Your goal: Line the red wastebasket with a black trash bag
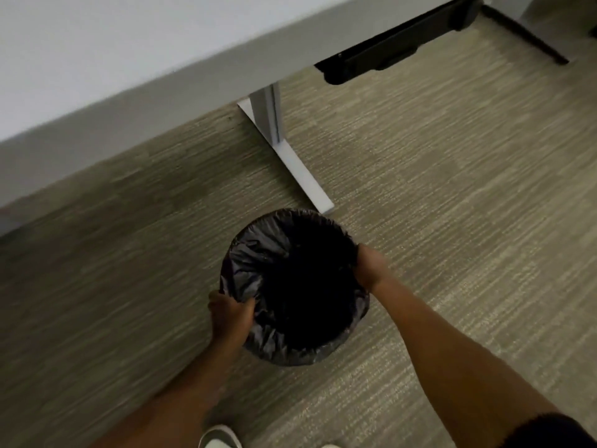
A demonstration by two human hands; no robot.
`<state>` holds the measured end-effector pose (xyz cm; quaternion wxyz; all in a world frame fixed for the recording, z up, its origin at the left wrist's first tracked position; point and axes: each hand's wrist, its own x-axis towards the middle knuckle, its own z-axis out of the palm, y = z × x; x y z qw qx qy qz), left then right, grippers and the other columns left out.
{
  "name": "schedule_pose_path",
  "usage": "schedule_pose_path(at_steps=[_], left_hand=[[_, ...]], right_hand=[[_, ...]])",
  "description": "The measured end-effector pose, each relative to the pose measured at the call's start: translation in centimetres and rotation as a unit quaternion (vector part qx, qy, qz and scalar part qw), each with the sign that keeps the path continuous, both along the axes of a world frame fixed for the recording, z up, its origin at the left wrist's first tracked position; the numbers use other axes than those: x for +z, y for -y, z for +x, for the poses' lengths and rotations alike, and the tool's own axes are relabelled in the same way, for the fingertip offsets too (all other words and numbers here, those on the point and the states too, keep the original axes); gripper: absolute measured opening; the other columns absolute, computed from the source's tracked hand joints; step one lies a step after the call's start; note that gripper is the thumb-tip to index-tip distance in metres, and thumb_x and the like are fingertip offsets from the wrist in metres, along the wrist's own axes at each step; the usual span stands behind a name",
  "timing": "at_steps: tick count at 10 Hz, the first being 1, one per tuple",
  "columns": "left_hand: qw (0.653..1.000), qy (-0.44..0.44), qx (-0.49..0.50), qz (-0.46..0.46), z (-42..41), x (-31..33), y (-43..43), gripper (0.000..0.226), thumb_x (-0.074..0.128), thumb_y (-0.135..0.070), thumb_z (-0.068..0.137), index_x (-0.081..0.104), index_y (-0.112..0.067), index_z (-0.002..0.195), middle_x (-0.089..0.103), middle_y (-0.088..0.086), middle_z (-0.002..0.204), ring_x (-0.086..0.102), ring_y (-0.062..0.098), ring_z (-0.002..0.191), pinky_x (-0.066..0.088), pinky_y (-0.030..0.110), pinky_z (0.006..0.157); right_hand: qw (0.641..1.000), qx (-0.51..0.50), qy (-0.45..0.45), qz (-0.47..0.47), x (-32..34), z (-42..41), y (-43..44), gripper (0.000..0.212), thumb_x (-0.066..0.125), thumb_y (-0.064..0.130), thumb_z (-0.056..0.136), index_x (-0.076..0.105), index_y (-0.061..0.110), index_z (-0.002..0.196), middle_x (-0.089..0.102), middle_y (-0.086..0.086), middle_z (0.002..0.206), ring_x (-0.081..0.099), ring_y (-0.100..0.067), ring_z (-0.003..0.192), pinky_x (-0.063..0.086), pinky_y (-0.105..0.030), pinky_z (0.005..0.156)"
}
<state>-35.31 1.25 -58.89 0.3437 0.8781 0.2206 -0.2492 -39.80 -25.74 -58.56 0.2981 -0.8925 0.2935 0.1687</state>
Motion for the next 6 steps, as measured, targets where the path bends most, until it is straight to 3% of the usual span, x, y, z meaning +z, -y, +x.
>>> schedule_pose_path(at_steps=[2, 3, 4, 5, 6], left_hand=[[1.000, 0.000, 0.014, -0.016, 2.3, -1.2, -0.3, 0.078, 0.071, -0.023, 0.077, 0.027, 0.004, 0.135, 0.037, 0.028, 0.137, 0.046, 0.047, 0.120, 0.044, 0.049, 0.095], [0.999, 0.000, -0.008, -0.032, 2.9, -1.9, -0.6, 0.081, 0.073, -0.021, 0.075, 0.027, 0.004, 0.136, 0.037, 0.027, 0.137, 0.043, 0.045, 0.122, 0.043, 0.047, 0.097], [0.998, 0.014, -0.023, -0.053, 3.4, -2.2, -1.0, 0.090, 0.077, -0.021, 0.070, 0.025, 0.004, 0.140, 0.038, 0.027, 0.140, 0.043, 0.043, 0.125, 0.042, 0.050, 0.101], [0.996, -0.018, -0.089, -0.024, 4.0, -2.0, -1.4, 0.105, 0.074, -0.028, 0.077, 0.004, 0.004, 0.148, 0.025, 0.027, 0.150, 0.032, 0.042, 0.136, 0.033, 0.047, 0.110], [0.977, 0.042, -0.192, 0.087, 2.9, 0.2, -2.1, 0.097, 0.062, -0.040, 0.084, 0.005, 0.007, 0.147, 0.029, 0.028, 0.147, 0.037, 0.043, 0.131, 0.037, 0.047, 0.106]], right_hand=[[0.998, 0.027, 0.048, -0.027, -2.5, 2.3, 0.0, 0.023, 0.056, 0.009, 0.086, 0.058, -0.013, 0.092, 0.063, -0.035, 0.094, 0.061, -0.048, 0.087, 0.045, -0.044, 0.068], [0.999, 0.026, 0.036, -0.025, -3.7, 3.5, 0.2, 0.027, 0.054, 0.015, 0.084, 0.059, -0.011, 0.087, 0.064, -0.033, 0.088, 0.063, -0.046, 0.082, 0.038, -0.037, 0.063], [0.999, 0.025, 0.028, -0.020, -2.9, 4.6, -0.1, 0.026, 0.055, 0.009, 0.087, 0.060, -0.015, 0.096, 0.065, -0.033, 0.097, 0.062, -0.046, 0.091, 0.044, -0.041, 0.070], [0.999, 0.037, 0.005, -0.009, -1.8, 5.6, -0.2, 0.037, 0.061, 0.014, 0.087, 0.056, -0.013, 0.111, 0.061, -0.033, 0.111, 0.060, -0.045, 0.103, 0.044, -0.040, 0.078], [0.999, 0.033, -0.028, -0.014, -0.9, 5.5, -0.9, 0.088, 0.067, 0.040, 0.082, 0.025, -0.009, 0.141, 0.036, -0.035, 0.140, 0.040, -0.048, 0.127, 0.037, -0.047, 0.100]])
